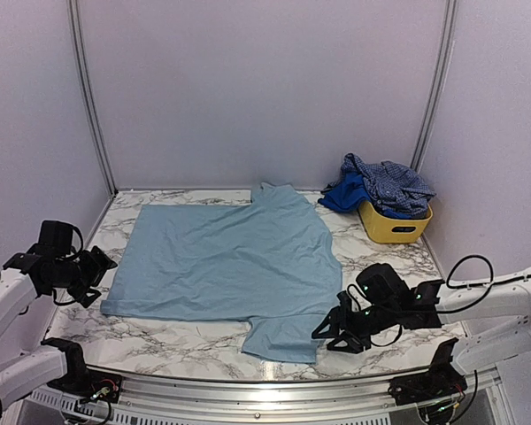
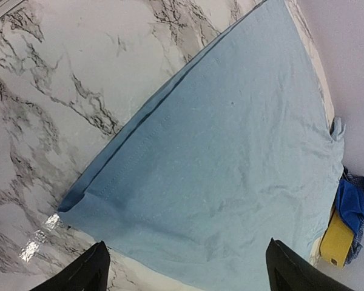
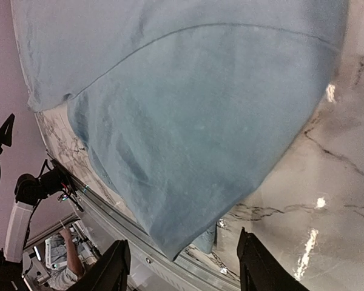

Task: Fold and stack the mixed laundry pile
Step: Smooth out the flattened T-shirt at the center of the board.

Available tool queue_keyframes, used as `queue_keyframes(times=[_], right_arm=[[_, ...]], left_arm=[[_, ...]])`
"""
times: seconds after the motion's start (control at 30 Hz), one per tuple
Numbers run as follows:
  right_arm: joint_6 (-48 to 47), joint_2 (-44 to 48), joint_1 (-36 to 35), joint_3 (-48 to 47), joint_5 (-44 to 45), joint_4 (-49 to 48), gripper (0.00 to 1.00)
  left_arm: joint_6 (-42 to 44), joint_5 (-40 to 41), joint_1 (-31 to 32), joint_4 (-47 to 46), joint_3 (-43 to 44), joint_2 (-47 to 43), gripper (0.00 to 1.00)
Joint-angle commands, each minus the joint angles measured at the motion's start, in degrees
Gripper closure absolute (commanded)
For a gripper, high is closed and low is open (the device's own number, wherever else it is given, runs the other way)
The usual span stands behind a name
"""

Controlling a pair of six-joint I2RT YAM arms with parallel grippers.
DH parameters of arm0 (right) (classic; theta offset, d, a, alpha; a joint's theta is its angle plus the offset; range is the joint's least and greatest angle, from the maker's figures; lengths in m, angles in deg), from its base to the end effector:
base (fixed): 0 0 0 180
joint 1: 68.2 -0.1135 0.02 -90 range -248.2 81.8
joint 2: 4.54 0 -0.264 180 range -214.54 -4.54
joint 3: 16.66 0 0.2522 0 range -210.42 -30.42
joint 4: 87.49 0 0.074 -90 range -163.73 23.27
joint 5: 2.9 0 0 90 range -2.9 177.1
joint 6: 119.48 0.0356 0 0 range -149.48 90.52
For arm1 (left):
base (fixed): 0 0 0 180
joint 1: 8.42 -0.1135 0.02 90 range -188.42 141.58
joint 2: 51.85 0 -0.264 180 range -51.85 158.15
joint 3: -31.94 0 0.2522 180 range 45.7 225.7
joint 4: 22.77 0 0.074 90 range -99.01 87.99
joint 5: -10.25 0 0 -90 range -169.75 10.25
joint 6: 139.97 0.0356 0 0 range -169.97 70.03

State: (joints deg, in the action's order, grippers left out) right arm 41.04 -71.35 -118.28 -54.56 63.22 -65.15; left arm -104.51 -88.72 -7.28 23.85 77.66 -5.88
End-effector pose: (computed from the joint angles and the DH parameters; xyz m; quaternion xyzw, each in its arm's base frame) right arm 0.1195 0.1653 0.1511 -0.0962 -0.9205 -0.3786 0.0087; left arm 0.1632 -0.0088 0.2225 -0.3909 0.8412 -0.2354 0.2901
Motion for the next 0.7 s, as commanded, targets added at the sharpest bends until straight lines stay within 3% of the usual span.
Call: queue_keyframes(times=[0.0,0.3,0.47,0.67], right_arm=[[8.86,0.03,-1.1,1.76,3.06,-5.89,0.45],[12.81,-4.99,-1.8,3.84,5.35,-18.3,0.55],[12.93,-7.62,-2.8,2.72,4.21,-21.15,0.73],[12.66,-3.37,-3.53,3.26,5.98,-16.51,1.0]], left_arm=[[-3.71,3.6,0.18,3.28,1.33,1.22,0.07],[-5.43,6.13,0.18,8.39,-1.54,2.16,0.13],[-6.97,6.51,-0.04,13.03,-3.67,4.36,0.23],[-8.45,8.67,-0.03,14.51,-4.7,3.0,0.26]])
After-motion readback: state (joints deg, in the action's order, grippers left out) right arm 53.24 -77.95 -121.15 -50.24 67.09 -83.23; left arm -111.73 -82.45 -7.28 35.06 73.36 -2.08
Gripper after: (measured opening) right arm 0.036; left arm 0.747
